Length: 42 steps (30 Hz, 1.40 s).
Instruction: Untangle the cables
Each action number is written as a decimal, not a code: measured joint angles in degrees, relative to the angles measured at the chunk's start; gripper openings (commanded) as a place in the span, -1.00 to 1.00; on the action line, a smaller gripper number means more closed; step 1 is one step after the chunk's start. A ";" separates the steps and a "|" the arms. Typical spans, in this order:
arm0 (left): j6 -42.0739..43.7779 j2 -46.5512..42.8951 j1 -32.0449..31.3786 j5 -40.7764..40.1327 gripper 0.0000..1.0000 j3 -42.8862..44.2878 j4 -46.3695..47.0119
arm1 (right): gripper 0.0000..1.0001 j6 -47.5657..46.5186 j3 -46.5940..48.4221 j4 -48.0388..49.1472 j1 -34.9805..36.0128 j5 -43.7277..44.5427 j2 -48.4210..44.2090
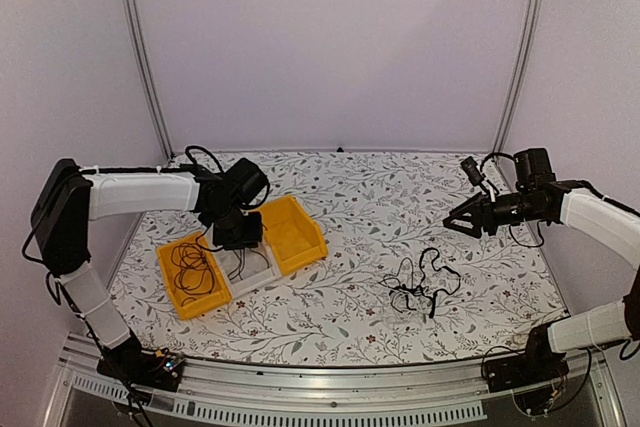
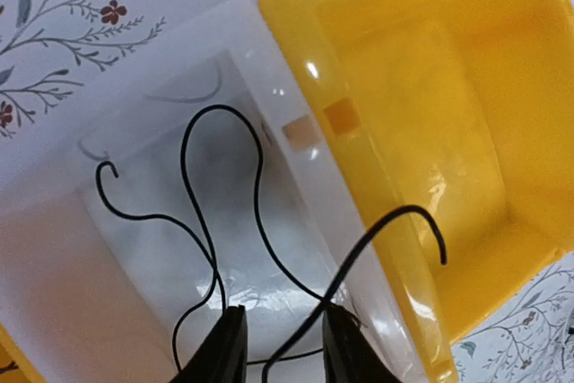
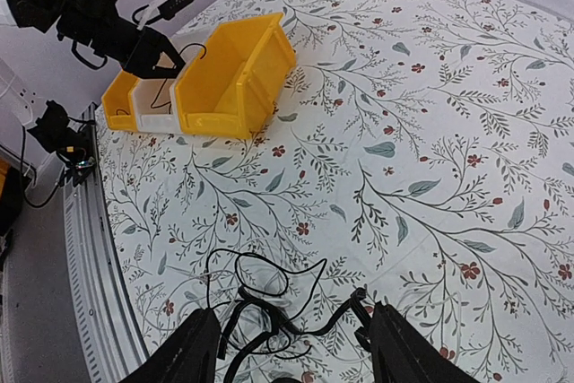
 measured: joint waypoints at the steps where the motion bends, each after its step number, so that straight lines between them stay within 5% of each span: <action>1: -0.76 -0.98 0.00 0.11 -0.12 0.04 -1.05 | 0.23 -0.02 0.00 0.00 -0.02 0.00 0.00; 4: -2.27 -4.42 0.00 -0.04 0.16 0.35 -4.17 | 0.23 -0.22 0.00 -0.04 -0.02 0.00 0.00; 8: -2.82 -9.38 0.00 -1.11 0.19 1.53 -7.89 | 0.23 -0.46 0.00 -0.09 -0.02 0.00 0.00; 18: 0.46 -13.46 0.04 -1.46 -0.15 6.23 -10.93 | 0.23 -0.46 0.02 -0.09 -0.02 -0.02 0.15; 24: 4.79 -8.02 1.62 1.38 -0.17 8.85 -12.09 | 0.23 -0.44 0.02 -0.11 -0.02 -0.02 0.15; 32: 10.93 -0.39 5.20 2.38 -0.46 12.41 -12.20 | 0.23 -0.46 0.02 -0.48 -0.02 -0.02 0.15; 42: 14.91 3.23 6.01 5.49 -0.31 14.97 -11.39 | 0.23 -0.66 0.02 -1.07 -0.02 0.11 0.15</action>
